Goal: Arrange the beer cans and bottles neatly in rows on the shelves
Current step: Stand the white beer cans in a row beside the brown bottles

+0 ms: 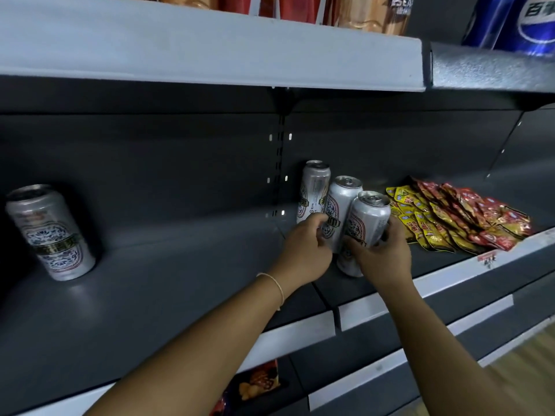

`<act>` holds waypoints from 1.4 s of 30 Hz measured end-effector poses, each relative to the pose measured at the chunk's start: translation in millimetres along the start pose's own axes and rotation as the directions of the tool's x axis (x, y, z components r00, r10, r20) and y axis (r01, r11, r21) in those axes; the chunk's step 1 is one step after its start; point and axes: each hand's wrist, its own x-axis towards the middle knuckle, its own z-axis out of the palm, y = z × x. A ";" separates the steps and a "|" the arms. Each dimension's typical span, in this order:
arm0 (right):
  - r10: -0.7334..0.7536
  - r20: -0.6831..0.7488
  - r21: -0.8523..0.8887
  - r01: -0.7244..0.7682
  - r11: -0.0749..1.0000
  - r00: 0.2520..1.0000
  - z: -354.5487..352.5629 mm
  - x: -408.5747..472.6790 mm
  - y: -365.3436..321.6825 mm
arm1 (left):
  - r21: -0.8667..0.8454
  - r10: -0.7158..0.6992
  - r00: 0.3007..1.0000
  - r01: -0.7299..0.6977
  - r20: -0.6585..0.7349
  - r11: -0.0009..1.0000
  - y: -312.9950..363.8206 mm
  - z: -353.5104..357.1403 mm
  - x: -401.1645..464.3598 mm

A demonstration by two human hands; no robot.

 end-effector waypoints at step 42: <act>-0.300 0.717 0.542 -0.233 0.807 0.629 210.9 -172.0 -192.2 | -0.098 -0.193 0.959 0.176 -0.206 0.980 -136.6 -256.9 -180.2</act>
